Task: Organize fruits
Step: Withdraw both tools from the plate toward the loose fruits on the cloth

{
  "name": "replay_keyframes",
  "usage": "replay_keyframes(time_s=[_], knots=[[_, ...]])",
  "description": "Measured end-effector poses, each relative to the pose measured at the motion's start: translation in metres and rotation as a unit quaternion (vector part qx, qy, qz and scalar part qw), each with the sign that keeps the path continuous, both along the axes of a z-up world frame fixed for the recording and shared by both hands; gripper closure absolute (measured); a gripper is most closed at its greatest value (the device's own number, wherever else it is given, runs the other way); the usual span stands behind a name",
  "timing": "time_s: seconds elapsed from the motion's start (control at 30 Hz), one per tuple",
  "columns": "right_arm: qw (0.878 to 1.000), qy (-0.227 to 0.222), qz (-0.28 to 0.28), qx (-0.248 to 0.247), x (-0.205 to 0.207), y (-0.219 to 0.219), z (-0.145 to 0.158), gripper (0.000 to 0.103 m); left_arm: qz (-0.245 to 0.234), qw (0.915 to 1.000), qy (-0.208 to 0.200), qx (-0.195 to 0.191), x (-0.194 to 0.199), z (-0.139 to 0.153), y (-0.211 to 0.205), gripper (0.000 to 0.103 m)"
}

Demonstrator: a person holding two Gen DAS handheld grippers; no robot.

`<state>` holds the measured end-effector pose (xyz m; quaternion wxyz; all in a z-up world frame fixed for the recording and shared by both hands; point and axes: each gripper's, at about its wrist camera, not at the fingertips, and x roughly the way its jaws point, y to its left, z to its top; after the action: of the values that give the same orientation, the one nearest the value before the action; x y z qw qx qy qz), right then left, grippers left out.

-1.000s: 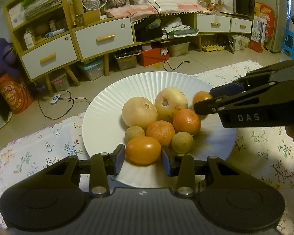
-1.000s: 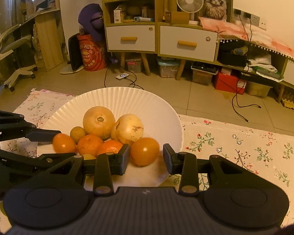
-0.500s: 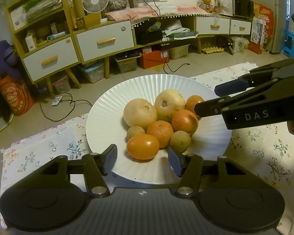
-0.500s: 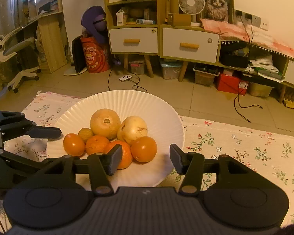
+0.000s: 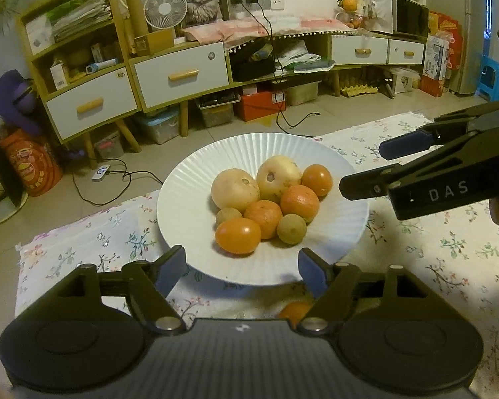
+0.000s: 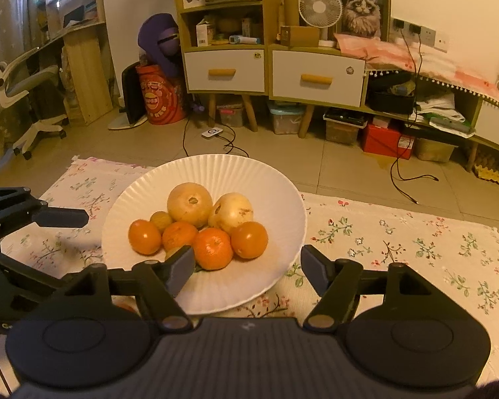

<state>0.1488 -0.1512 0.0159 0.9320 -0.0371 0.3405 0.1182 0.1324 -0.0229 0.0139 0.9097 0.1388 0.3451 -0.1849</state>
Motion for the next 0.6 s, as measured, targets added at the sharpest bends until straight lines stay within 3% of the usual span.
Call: replay_keyframes(time_s=[0.6], knots=[[1.000,0.005,-0.008,0.006,-0.038,0.004,0.017,0.021,0.012,0.9999,0.003,0.003,-0.038,0.017,0.013,0.018]])
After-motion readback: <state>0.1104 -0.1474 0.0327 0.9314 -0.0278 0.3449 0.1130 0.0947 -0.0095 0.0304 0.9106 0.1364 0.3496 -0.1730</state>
